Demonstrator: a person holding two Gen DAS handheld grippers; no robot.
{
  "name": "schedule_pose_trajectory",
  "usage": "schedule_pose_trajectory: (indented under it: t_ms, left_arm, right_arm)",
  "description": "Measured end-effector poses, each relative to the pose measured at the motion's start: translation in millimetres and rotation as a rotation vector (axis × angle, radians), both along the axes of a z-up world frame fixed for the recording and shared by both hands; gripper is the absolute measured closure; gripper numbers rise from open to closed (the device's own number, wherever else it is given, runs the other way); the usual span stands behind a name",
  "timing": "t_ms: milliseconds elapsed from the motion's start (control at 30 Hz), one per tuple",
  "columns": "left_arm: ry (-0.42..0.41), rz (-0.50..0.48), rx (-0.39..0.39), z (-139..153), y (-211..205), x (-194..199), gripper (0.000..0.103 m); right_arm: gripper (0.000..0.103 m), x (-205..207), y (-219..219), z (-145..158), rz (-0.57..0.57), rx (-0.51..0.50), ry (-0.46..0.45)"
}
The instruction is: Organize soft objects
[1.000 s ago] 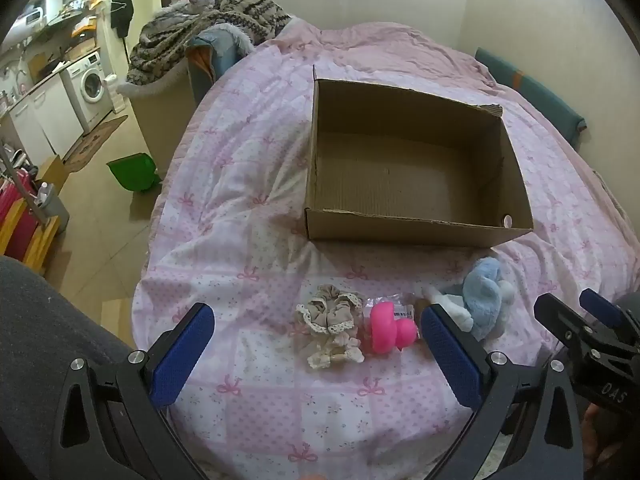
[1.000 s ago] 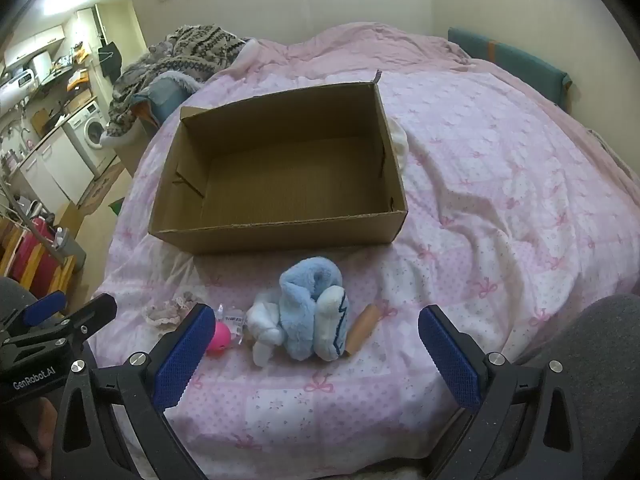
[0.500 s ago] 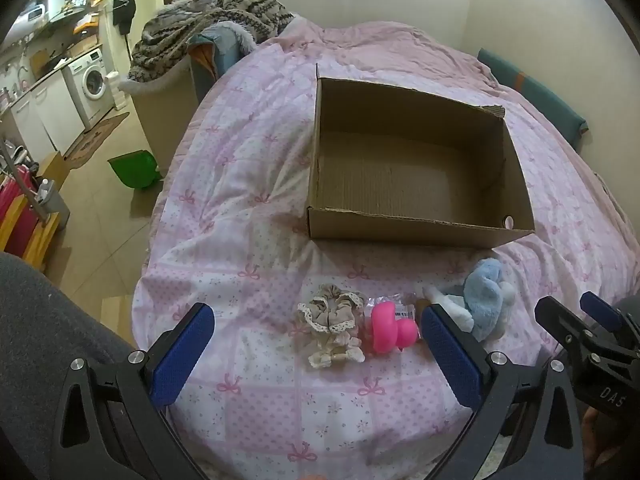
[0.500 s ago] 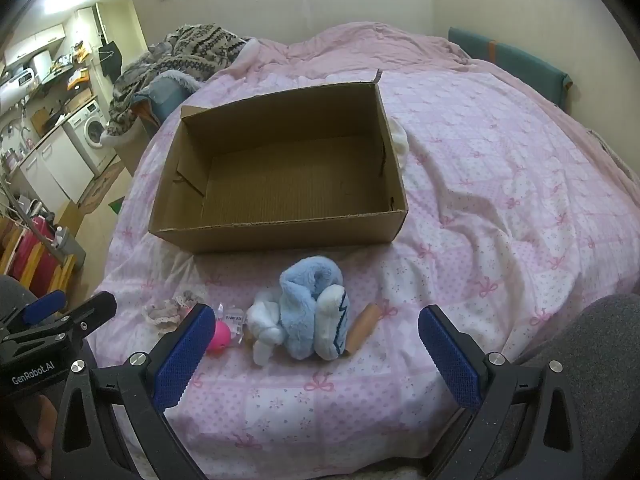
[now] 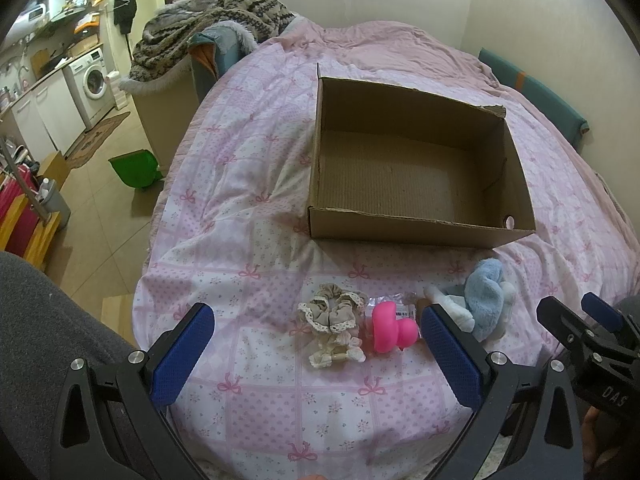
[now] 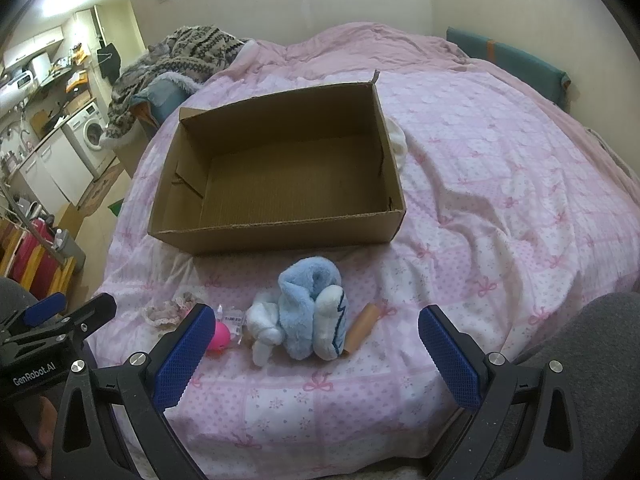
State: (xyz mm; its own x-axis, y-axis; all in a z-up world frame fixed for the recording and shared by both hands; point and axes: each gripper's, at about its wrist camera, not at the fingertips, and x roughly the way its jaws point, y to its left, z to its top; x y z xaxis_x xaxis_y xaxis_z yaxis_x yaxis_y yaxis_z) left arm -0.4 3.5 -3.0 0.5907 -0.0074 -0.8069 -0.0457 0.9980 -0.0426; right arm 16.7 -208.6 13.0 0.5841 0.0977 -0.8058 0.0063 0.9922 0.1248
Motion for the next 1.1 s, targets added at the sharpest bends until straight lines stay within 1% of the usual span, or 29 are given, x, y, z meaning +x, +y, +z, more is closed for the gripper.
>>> schedule_pose_trajectory:
  t_ms: [933, 1100]
  left_arm:
    - [0.006, 0.003, -0.001, -1.9, 0.6, 0.3, 0.0]
    - [0.007, 0.006, -0.004, -5.7, 2.0, -1.9, 0.0]
  right_arm:
    - [0.0, -0.6, 0.3, -1.2, -0.001, -0.002, 0.003]
    - [0.0, 0.1, -0.7, -0.2, 0.001, -0.003, 0.004]
